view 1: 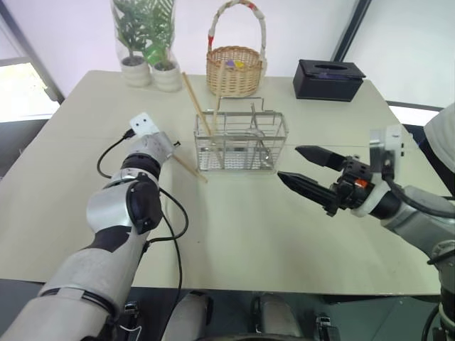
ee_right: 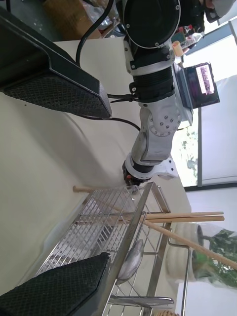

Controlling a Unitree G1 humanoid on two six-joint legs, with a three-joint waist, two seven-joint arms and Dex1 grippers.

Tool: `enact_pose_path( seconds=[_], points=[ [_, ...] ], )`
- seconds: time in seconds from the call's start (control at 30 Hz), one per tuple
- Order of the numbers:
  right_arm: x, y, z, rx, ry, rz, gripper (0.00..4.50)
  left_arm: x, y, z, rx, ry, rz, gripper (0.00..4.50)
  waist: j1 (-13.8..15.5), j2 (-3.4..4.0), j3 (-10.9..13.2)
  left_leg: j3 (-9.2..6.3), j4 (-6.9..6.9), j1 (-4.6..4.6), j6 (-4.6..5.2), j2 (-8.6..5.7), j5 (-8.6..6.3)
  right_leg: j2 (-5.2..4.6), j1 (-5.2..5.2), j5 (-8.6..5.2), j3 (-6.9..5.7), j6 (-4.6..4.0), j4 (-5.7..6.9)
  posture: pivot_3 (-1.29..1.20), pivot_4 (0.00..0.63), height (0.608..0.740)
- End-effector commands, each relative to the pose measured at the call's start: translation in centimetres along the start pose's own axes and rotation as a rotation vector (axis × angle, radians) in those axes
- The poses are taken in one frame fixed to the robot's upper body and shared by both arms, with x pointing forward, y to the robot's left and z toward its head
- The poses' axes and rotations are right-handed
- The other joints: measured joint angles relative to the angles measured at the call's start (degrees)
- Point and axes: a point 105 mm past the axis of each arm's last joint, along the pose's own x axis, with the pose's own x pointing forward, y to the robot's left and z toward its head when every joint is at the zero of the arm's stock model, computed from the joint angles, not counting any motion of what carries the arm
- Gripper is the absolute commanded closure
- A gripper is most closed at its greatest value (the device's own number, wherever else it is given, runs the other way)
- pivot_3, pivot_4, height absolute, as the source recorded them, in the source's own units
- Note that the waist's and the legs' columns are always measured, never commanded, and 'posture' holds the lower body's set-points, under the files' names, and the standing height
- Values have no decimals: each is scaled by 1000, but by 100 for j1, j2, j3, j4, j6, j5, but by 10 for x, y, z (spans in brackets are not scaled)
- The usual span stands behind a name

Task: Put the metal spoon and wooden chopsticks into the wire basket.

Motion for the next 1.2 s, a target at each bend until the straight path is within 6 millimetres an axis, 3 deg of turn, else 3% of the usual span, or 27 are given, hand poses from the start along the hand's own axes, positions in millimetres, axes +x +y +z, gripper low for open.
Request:
enact_pose_path(
  seconds=[0.03, 0.33, 0.53, 0.57, 0.6, 0.73, 1.0, 1.2],
  points=[
    [-2, 7, 12, -50, -41, 12, 3, -1, 1, 9, -16, -26, 1, 4482, -3, 0, 0, 0, 0, 0, 0, 0, 0, 0, 0, 0, 0, 0, 0, 0, 150, 655],
    [0, 4, 13, -47, -41, 10, 3, -3, 8, 17, 6, -37, 39, 4482, -9, 0, 0, 0, 1, 0, 0, 0, 0, 0, 0, 0, 0, 0, 1, 0, 150, 655],
    [0, 2, 11, -48, -39, 2, 3, -13, -2, 38, 28, -77, 10, 4482, -1, -1, 0, 0, 1, 0, 0, 0, 0, 1, -1, 0, 0, 0, 2, 0, 150, 655],
    [0, 2, 11, -47, -39, 2, 3, -15, -4, 41, 27, -83, 6, 3947, -2, -1, 0, 0, 1, 0, 0, 0, 0, 1, -1, 0, 0, 0, 2, 0, 150, 655],
    [0, 2, 11, -47, -39, 2, 3, -16, -5, 43, 28, -89, -2, 3738, -1, -1, 0, 0, 1, 0, 0, 0, 0, 2, -1, 0, 0, 0, 1, 0, 150, 655],
    [1, 2, 10, -47, -40, 3, 3, -16, -10, 43, 23, -96, -25, 1680, -5, 0, 0, 1, 1, 0, 0, -1, 0, 1, 0, 0, 0, 0, 1, 0, 150, 655],
    [-1, 3, 11, -50, -42, -1, 3, -8, -11, 18, 9, -50, -38, 1680, -6, 0, 0, 1, 1, 0, 0, 0, 0, 0, -1, 0, 0, 0, 2, 0, 150, 655],
    [-3, 4, 10, -48, -43, -13, 3, -1, -1, 5, -8, -21, -5, 1680, -5, 0, -2, 1, 1, 1, 0, 0, 0, 0, 0, 0, 1, 0, 2, 0, 150, 655]
  ],
)
